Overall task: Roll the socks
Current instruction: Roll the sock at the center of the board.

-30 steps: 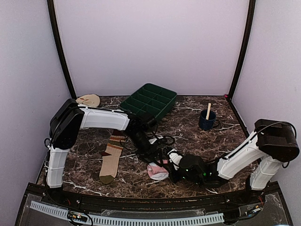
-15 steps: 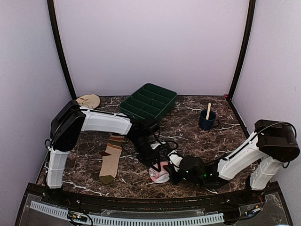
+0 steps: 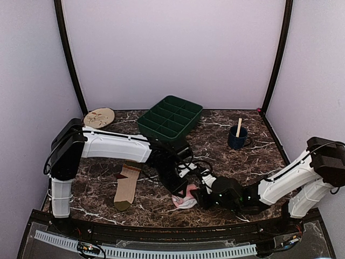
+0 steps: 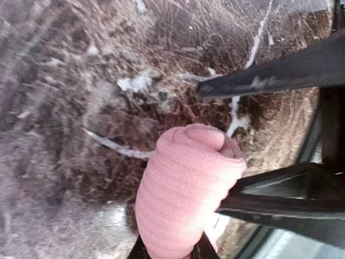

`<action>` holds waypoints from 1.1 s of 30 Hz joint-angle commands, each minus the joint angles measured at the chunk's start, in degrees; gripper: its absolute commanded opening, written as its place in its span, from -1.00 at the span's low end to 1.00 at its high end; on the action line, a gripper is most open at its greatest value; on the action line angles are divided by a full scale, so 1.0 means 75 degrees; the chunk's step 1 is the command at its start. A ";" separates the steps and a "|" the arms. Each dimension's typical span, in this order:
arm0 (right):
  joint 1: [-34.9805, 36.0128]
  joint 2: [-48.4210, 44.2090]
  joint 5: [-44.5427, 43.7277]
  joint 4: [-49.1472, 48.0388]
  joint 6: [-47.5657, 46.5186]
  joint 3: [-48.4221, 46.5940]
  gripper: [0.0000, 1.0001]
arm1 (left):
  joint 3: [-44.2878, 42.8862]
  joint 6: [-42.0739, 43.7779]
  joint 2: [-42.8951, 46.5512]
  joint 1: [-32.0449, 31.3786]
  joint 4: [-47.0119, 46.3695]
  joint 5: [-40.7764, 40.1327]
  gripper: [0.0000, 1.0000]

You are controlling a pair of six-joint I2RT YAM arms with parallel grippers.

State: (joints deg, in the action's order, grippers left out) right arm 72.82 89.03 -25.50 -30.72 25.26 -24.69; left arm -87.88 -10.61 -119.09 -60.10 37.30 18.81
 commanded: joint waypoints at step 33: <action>-0.2845 -0.2148 0.2631 0.3730 0.2143 -0.1162 0.00 | 0.3337 0.3106 0.0585 -0.1221 -0.4083 -0.5687 -1.00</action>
State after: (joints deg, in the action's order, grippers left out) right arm 55.07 70.85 -15.42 -5.52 42.11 -27.97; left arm -67.48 8.36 -111.92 -68.23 3.79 -23.73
